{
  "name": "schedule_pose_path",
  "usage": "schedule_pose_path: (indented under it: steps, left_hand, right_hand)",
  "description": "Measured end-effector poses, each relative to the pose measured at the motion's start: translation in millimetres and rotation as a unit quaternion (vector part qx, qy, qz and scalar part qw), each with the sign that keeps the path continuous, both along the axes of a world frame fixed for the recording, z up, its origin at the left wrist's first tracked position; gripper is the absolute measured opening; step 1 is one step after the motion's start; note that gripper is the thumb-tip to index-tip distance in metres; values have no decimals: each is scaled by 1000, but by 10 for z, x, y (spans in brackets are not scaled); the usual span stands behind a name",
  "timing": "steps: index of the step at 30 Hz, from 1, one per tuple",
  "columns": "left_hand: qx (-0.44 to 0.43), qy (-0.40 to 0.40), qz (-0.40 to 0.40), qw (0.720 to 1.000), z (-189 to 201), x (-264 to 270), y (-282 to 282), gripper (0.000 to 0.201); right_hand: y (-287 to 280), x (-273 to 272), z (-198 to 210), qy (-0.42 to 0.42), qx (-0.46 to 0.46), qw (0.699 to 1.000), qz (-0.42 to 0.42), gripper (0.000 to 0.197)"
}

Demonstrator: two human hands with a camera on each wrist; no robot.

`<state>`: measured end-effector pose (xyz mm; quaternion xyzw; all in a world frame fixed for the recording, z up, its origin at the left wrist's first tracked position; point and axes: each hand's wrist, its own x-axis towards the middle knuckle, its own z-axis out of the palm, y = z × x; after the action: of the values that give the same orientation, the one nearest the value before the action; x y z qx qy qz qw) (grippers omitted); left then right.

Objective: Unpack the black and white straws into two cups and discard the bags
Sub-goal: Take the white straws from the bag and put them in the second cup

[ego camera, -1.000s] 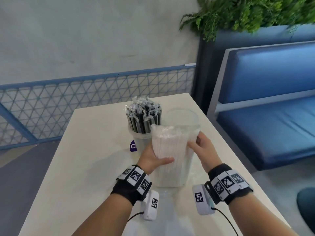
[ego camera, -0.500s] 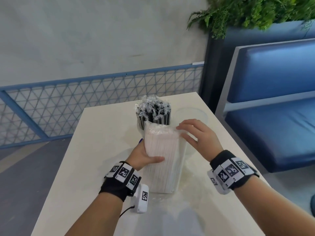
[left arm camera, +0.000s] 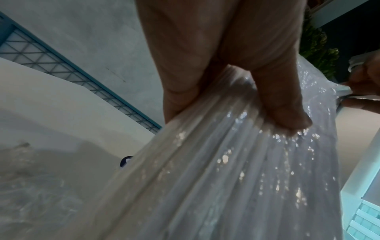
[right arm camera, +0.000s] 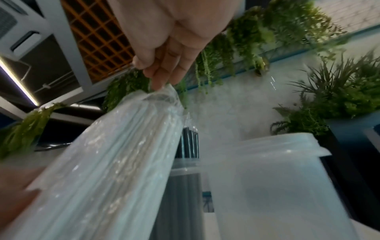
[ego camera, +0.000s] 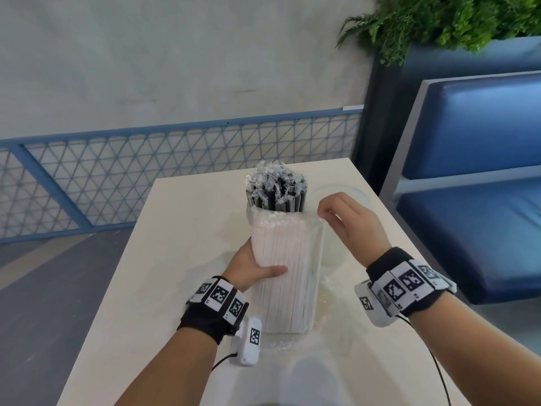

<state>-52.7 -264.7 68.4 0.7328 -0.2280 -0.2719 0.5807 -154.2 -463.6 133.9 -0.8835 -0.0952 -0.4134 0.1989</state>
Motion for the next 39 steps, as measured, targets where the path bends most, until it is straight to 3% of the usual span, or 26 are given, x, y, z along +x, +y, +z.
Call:
schedule_pose_path:
  steps: [5, 11, 13, 16, 18, 23, 28, 30, 34, 37, 39]
  left_hand:
    - [-1, -5, 13, 1000, -20, -1, -23, 94]
    - [-7, -8, 7, 1000, -21, 0, -31, 89]
    - [-8, -7, 7, 1000, -18, -5, -28, 89]
    - [-9, -9, 2, 1000, -12, -10, -40, 90]
    - [-5, -12, -3, 1000, -4, -16, -53, 87]
    - [1, -19, 2, 1000, -8, -4, -43, 95]
    - [-3, -17, 2, 1000, -20, 5, -20, 93]
    - [-11, -10, 5, 1000, -21, 8, 5, 87]
    - [-20, -13, 6, 1000, -17, 4, 51, 83]
    - [-27, -16, -6, 999, -3, -15, 38, 88]
    - [-17, -27, -8, 999, 5, -27, 7, 91]
  right_hand:
    - [-119, 49, -97, 89, -195, 976, 25, 21]
    - [-104, 75, -52, 44, -176, 983, -1, 13]
    - [-44, 69, -6, 69, -120, 990, 1, 17]
    - [34, 71, 49, 108, 38, 993, 3, 16]
    - [72, 80, 53, 131, 123, 984, 8, 5]
    - [108, 107, 64, 147, 269, 952, 11, 11]
    - [177, 168, 81, 149, 353, 924, 12, 16]
    - [174, 176, 152, 177, 324, 929, 36, 20]
    - [121, 152, 365, 290, 101, 948, 81, 29]
    - [242, 182, 364, 270, -11, 963, 23, 43]
    - [350, 214, 315, 225, -76, 971, -13, 32]
